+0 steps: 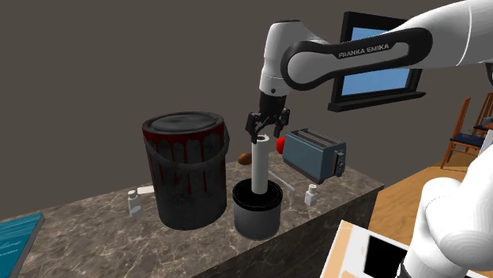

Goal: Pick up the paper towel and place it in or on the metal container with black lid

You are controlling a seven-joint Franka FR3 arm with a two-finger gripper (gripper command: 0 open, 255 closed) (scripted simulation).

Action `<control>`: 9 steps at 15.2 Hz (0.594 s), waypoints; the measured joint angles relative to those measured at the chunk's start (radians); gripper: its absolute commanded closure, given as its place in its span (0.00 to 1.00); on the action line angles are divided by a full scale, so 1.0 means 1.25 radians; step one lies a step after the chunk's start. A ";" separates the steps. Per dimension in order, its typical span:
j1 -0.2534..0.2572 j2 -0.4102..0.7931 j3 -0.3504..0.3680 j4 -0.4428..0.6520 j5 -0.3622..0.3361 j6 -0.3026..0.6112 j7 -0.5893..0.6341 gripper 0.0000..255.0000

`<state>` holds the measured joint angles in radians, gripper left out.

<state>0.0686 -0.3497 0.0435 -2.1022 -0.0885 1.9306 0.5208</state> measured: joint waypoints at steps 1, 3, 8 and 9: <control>0.001 -0.001 0.001 0.018 0.001 -0.019 0.000 0.00; 0.003 -0.010 0.005 0.045 0.002 -0.055 0.002 0.00; 0.002 -0.009 0.004 0.059 0.003 -0.069 -0.001 0.00; 0.002 -0.009 0.004 0.059 0.003 -0.069 -0.001 0.00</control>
